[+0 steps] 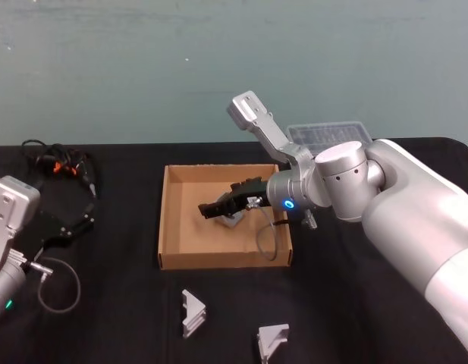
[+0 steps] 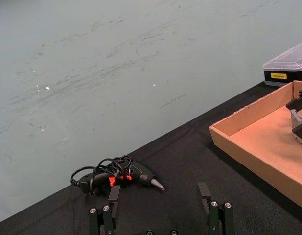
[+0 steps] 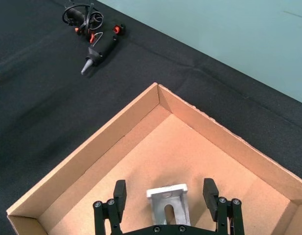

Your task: Use one hand to pick up the angle iron from the table and place it into the box.

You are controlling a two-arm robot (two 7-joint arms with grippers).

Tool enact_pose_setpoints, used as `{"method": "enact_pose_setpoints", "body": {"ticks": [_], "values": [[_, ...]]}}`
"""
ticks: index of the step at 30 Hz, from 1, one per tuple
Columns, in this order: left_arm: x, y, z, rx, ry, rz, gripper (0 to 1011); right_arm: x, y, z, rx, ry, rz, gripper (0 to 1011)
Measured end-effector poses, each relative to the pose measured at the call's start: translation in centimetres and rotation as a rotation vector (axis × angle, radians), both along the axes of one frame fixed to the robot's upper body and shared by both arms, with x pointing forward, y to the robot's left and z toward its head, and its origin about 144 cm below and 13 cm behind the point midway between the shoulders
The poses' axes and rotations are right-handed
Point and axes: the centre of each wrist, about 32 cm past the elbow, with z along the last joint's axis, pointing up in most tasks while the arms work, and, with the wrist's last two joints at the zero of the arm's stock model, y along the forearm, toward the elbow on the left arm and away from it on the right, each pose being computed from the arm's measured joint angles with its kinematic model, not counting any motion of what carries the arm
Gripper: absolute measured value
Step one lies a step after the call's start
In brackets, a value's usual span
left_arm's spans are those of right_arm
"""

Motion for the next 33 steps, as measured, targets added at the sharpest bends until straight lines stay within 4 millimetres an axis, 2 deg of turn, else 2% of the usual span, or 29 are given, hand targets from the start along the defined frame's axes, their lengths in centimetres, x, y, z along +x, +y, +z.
{"method": "enact_pose_setpoints", "body": {"ticks": [10,16,22,33], "values": [[0.0,0.0,0.0,0.000,0.000,0.000,1000,-3.4,-3.1,-0.2,0.205,-0.179,0.072,1002],[0.0,0.0,0.0,0.000,0.000,0.000,1000,-6.4,-6.0,0.1,0.302,-0.235,0.182,1002],[0.0,0.0,0.0,0.000,0.000,0.000,1000,-8.7,-8.8,-0.1,0.302,-0.237,0.273,1002],[0.0,0.0,0.0,0.000,0.000,0.000,1000,-11.0,-12.8,-1.7,0.226,-0.190,0.444,1002]]}}
